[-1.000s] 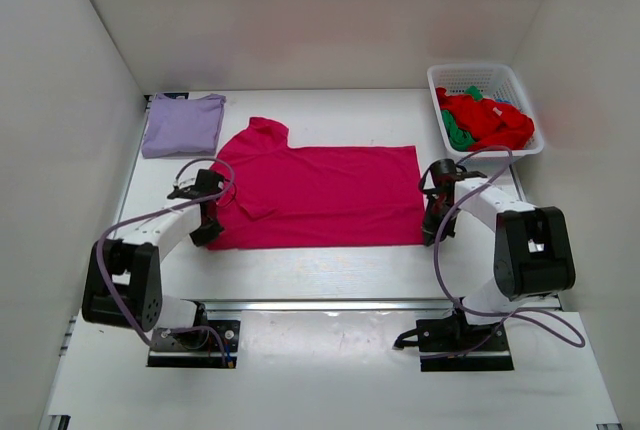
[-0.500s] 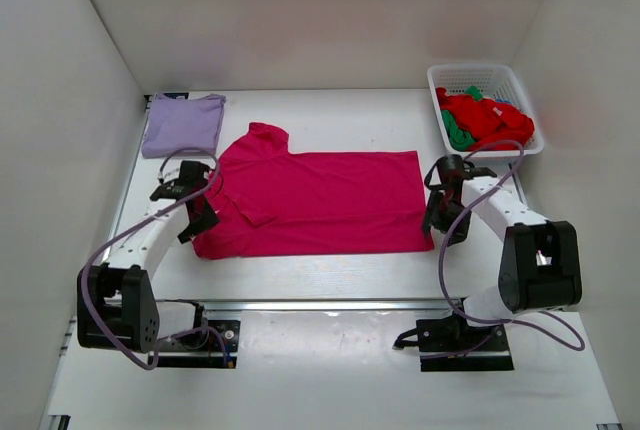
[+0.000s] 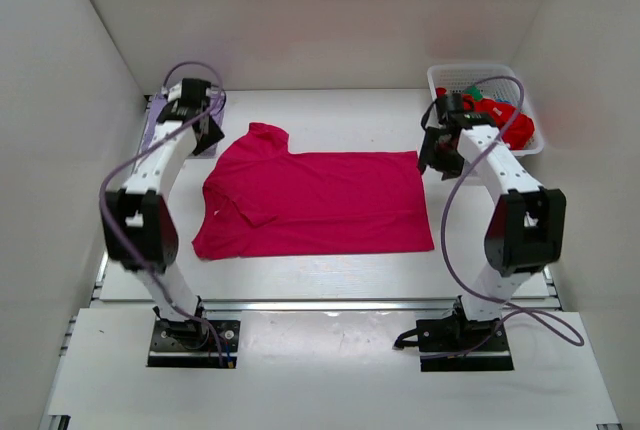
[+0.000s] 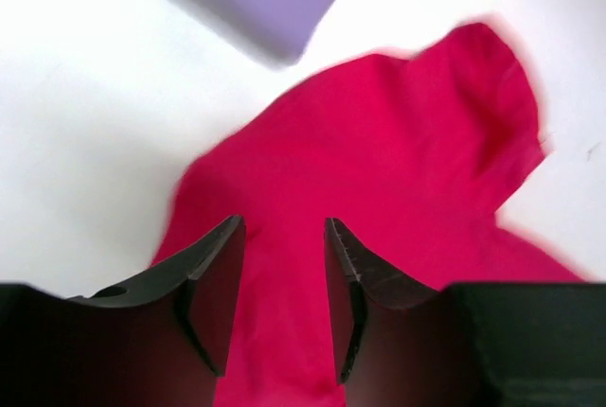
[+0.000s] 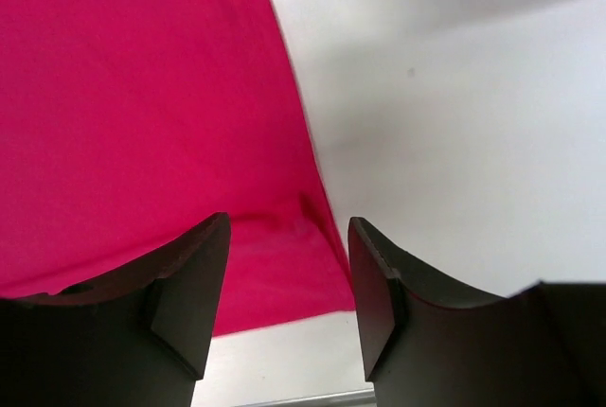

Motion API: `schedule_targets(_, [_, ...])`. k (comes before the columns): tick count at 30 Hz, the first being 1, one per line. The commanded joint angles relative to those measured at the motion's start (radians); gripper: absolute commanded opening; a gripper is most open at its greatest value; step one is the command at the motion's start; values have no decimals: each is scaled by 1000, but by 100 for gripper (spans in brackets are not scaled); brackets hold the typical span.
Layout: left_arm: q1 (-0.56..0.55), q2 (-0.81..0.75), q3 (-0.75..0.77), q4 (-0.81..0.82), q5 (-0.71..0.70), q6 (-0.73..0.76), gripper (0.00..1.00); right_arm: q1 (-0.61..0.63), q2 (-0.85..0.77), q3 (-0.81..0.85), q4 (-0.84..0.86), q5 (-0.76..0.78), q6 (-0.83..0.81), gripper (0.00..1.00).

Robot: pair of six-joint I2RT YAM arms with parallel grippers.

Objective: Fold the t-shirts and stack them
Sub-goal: Fold the flattened tshirt in 1/3 of the way, then grap the side of the flattened tshirt furthest away from the robot with both arms

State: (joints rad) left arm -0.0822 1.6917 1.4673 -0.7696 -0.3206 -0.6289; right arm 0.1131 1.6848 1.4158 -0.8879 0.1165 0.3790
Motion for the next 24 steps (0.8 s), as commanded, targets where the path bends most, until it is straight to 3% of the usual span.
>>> schedule_targets(1, [-16,214,234,29,37,-25,49,29,97,145,-20,35,-37,50])
schedule_targets(6, [-44,586,745,-109,51,-12,30,54,197,276,-25,40,-46,50])
schedule_targets(9, [-57,958,1377,-323,86,-32,28,51,237,318,-25,23,-51,50])
schedule_targets(11, [-45,884,1154,-207,135,-70,24,51,269,353,-26,20,-45,49])
schedule_targets(12, [-48,870,1115,-195,138,-80,24,51,276,359,-32,14,-46,49])
schedule_targets(13, [-51,888,1131,-197,111,-74,23,50,288,371,-40,17,-46,49])
schedule_targets(15, [-68,1018,1378,-313,89,-69,23,54,294,374,-36,21,-46,50])
schedule_targets(17, [-60,990,1267,-283,127,-77,20,54,300,370,-31,15,-49,49])
schedule_targets(19, [-70,1049,1358,-347,109,-81,22,53,297,354,-23,14,-39,49])
schedule_targets(24, [-80,1073,1363,-344,109,-66,30,57,285,310,-16,15,-43,49])
